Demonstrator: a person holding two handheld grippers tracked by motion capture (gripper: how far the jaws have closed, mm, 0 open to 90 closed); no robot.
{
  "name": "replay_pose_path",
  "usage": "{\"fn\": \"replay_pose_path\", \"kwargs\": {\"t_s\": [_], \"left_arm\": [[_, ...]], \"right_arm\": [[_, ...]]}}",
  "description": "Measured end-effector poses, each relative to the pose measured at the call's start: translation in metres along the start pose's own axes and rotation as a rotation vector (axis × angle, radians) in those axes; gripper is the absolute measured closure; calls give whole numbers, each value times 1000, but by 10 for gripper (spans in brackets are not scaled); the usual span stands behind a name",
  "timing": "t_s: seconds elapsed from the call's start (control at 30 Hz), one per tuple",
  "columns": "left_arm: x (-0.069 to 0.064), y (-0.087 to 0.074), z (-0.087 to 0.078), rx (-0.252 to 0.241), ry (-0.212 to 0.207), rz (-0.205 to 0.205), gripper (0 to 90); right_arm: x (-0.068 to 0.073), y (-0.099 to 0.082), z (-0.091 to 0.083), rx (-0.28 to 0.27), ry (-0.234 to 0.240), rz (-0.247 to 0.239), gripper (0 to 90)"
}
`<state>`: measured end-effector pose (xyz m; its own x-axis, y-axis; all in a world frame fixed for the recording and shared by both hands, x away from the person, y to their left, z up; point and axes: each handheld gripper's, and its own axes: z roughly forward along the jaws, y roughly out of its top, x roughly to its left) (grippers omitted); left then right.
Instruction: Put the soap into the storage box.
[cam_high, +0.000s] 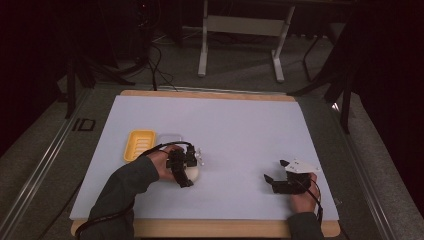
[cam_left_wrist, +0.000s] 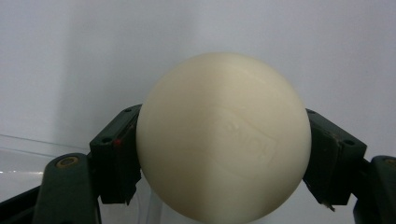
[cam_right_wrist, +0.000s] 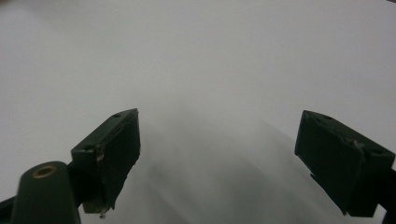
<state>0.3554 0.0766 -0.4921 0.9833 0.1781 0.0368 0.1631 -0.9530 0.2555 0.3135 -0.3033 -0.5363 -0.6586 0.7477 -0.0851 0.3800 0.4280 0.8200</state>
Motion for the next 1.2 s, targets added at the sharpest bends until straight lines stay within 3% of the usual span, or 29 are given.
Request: {"fn": "replay_pose_path", "kwargs": {"t_s": [0.93, 1.2], "left_arm": [[13, -12, -15, -23, 6, -61, 248], [21, -16, -28, -50, 15, -90, 248]], "right_arm": [[0, 0, 0, -1, 0, -2, 139], [0, 0, 0, -2, 0, -2, 139]]}}
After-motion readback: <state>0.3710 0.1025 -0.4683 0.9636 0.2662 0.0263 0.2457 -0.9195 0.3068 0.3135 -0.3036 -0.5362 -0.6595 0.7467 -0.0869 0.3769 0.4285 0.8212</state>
